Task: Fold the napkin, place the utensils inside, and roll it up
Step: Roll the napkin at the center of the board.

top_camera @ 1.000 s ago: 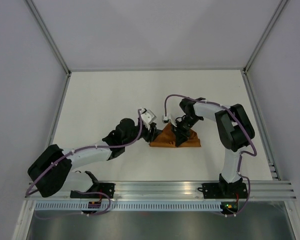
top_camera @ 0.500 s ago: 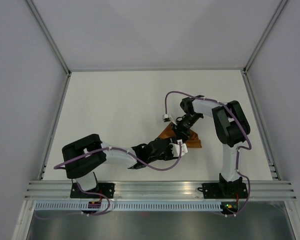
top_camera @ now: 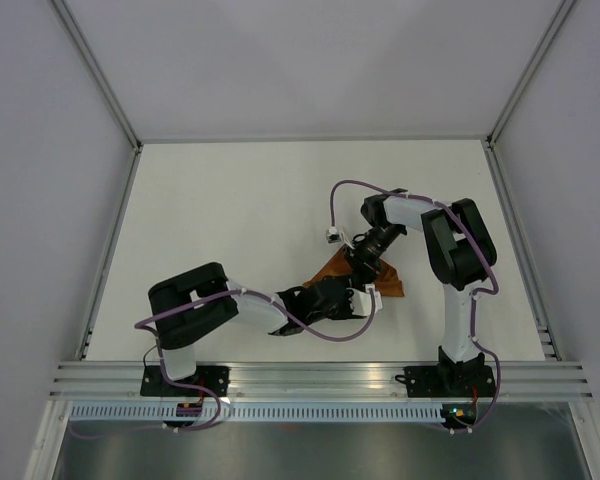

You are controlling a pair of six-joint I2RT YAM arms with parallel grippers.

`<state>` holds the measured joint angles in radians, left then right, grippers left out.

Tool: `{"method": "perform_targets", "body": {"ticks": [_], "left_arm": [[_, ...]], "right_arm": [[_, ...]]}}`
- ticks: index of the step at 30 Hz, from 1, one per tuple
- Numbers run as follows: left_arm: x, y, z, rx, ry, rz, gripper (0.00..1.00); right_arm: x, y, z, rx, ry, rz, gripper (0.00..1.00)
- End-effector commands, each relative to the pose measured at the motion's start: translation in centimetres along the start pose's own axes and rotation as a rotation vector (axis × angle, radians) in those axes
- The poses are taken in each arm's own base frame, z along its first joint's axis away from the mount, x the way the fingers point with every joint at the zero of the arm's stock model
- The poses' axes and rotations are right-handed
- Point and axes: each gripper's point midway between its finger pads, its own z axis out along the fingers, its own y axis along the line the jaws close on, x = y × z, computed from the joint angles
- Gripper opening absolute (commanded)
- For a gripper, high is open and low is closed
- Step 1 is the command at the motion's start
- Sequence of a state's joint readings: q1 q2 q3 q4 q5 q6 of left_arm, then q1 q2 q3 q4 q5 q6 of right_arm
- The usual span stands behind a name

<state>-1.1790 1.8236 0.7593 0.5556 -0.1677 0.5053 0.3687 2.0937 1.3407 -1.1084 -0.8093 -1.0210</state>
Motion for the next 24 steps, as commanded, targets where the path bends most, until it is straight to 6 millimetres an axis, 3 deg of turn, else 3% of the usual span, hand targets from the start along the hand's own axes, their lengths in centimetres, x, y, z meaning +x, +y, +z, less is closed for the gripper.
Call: {"method": "perform_targets", "body": {"ticks": [1, 3, 7, 11, 14, 16, 22, 24], "left_arm": [[0.6, 0.9, 0.7, -0.011, 0.026, 0.046, 0.63], [1.2, 0.7, 0.8, 0.006, 0.047, 0.041, 0.59], [1.9, 0.4, 1.1, 0.049, 0.073, 0.018, 0.35], [2.7, -0.2, 1.3, 0.096, 0.096, -0.008, 0.23], [2.9, -0.5, 1.5, 0.131, 0.109, -0.022, 0.13], [3.2, -0.8, 1.5, 0.159, 0.125, -0.029, 0.03], [3.5, -2.0, 1.4, 0.274, 0.143, -0.079, 0.02], [3.5, -2.0, 1.5, 0.289, 0.145, -0.101, 0.02]], "right_arm": [[3.1, -3.6, 0.9, 0.074, 0.127, -0.047, 0.10], [2.8, -3.7, 0.7, 0.076, 0.122, -0.049, 0.10], [2.4, -3.9, 0.5, 0.078, 0.119, -0.054, 0.10], [2.2, -3.8, 0.3, 0.075, 0.120, -0.053, 0.11], [1.9, -3.8, -0.1, 0.081, 0.116, -0.057, 0.20], [1.6, -3.5, -0.3, 0.085, 0.103, -0.058, 0.32], [-0.3, -2.5, -2.3, 0.112, 0.045, -0.078, 0.51], [-1.1, -2.3, -3.3, 0.137, 0.024, -0.088, 0.67]]}}
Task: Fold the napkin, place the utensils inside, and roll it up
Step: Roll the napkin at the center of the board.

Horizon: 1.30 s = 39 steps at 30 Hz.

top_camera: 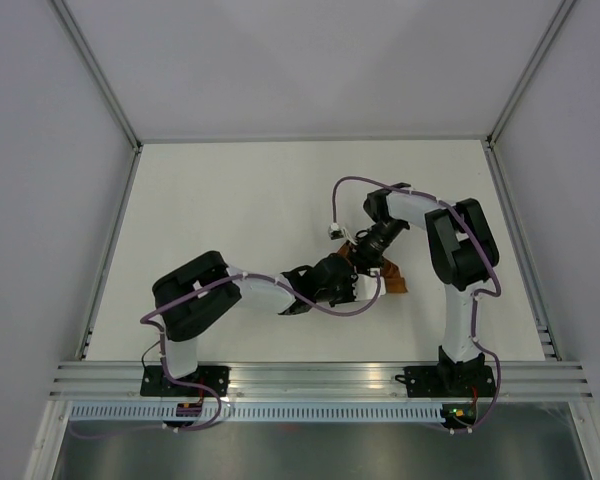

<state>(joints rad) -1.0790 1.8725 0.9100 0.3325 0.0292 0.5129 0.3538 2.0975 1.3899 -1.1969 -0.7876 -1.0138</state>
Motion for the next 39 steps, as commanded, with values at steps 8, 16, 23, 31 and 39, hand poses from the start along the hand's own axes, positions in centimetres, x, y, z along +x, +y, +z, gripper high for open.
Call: {"method": "perform_targets", "body": {"ticks": [8, 16, 23, 31, 39], "left_arm": [[3.4, -3.3, 0.1, 0.223, 0.102, -0.156, 0.02], [3.6, -2.9, -0.1, 0.333, 0.110, -0.307, 0.02], [4.2, -3.0, -0.2, 0.429, 0.139, -0.443, 0.02], [4.5, -3.7, -0.5, 0.622, 0.174, -0.681, 0.02], [4.8, -3.7, -0.7, 0.734, 0.207, -0.835, 0.02]], "right_arm": [[-4.3, -2.7, -7.1, 0.280, -0.144, -0.110, 0.67], [-3.6, -2.5, -13.7, 0.480, -0.382, -0.089, 0.66], [-1.9, 0.1, -16.3, 0.760, -0.500, -0.228, 0.67], [-0.6, 3.4, -11.7, 0.949, -0.473, -0.495, 0.77], [-0.2, 2.1, -5.1, 0.958, -0.298, -0.601, 0.76]]}}
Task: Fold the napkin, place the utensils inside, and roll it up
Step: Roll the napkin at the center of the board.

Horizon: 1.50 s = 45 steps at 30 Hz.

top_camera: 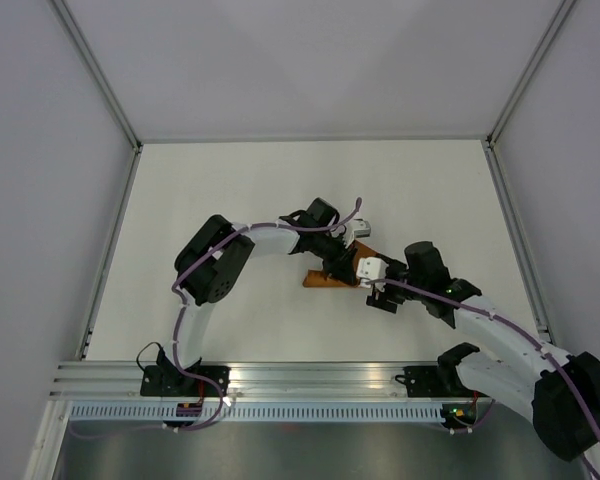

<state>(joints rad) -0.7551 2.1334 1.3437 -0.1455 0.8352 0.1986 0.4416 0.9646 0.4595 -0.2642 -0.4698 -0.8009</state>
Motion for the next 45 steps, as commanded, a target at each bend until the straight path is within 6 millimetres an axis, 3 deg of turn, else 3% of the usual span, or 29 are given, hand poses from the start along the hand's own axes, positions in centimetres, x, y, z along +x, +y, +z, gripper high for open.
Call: {"method": "perform_targets", "body": {"ticks": [1, 5, 8, 18, 21, 24, 27, 36, 45], "left_arm": [[6.8, -1.4, 0.6, 0.068, 0.196, -0.266, 0.02], [6.7, -1.5, 0.7, 0.091, 0.211, -0.285, 0.02], [6.7, -1.5, 0.7, 0.096, 0.221, -0.295, 0.02], [6.3, -1.2, 0.5, 0.101, 0.228, -0.309, 0.03], [6.0, -1.2, 0.4, 0.106, 0.219, -0.304, 0.08], [5.7, -1.1, 0.3, 0.100, 0.216, -0.300, 0.18], [4.9, -1.0, 0.0, 0.089, 0.202, -0.281, 0.27], [-0.1, -1.3, -3.0, 0.074, 0.073, -0.216, 0.35], [-2.9, 0.4, -7.4, -0.073, -0.028, -0.175, 0.36]], "right_arm": [[0.1, -1.6, 1.4, 0.108, 0.033, -0.103, 0.75], [1.0, -1.0, 2.7, 0.133, 0.086, -0.166, 0.74], [0.5, -1.3, 3.3, 0.165, 0.084, -0.193, 0.73], [0.6, 0.7, 4.8, 0.071, 0.112, -0.208, 0.65], [1.0, 1.4, 5.1, 0.033, 0.132, -0.204, 0.58], [1.8, 2.0, 5.4, -0.003, 0.170, -0.191, 0.37], [2.5, 2.6, 5.5, -0.039, 0.205, -0.177, 0.28], [3.9, 3.8, 4.9, -0.111, 0.280, -0.158, 0.15], [4.2, 5.1, 5.0, -0.237, 0.315, -0.078, 0.13]]}}
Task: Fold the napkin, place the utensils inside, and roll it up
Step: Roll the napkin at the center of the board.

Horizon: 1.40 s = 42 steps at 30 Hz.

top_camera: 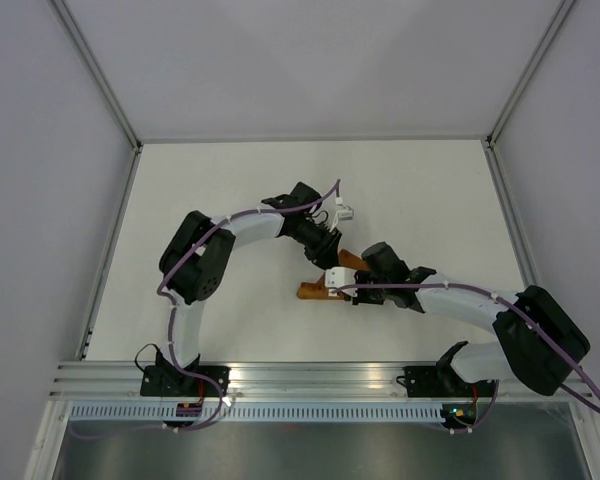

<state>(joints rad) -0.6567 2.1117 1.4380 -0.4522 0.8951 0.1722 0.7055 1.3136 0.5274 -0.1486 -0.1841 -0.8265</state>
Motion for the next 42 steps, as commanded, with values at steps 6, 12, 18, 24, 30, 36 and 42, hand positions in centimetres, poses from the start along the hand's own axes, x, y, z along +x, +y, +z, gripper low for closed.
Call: {"method": "perform_targets", "body": {"ticks": [6, 12, 18, 24, 30, 36, 42], "left_arm": [[-5.5, 2.9, -8.9, -0.453, -0.307, -0.039, 0.35], [-6.7, 0.5, -14.4, -0.632, -0.622, 0.029, 0.35], [-4.7, -2.8, -13.3, -0.720, -0.683, 0.239, 0.37], [-2.9, -5.0, -8.3, -0.808, -0.601, 0.544, 0.37], [-2.1, -5.5, -3.9, -0.825, -0.462, 0.731, 0.43], [-0.6, -5.0, 0.6, -0.812, -0.297, 0.863, 0.47], [0.1, -3.6, 2.2, -0.864, -0.233, 0.931, 0.54]], "right_arm": [[1.9, 3.4, 0.3, -0.353, 0.082, 0.174, 0.12], [1.7, 1.5, 0.8, -0.523, 0.076, 0.268, 0.12], [3.0, 1.3, 1.5, -0.692, 0.126, 0.365, 0.12], [3.1, -0.4, 2.7, -0.736, 0.116, 0.445, 0.13], [3.7, -0.8, 3.0, -0.753, 0.128, 0.482, 0.13], [4.3, -0.7, 3.4, -0.769, 0.142, 0.500, 0.13], [4.6, -0.7, 3.5, -0.774, 0.153, 0.510, 0.13]]}}
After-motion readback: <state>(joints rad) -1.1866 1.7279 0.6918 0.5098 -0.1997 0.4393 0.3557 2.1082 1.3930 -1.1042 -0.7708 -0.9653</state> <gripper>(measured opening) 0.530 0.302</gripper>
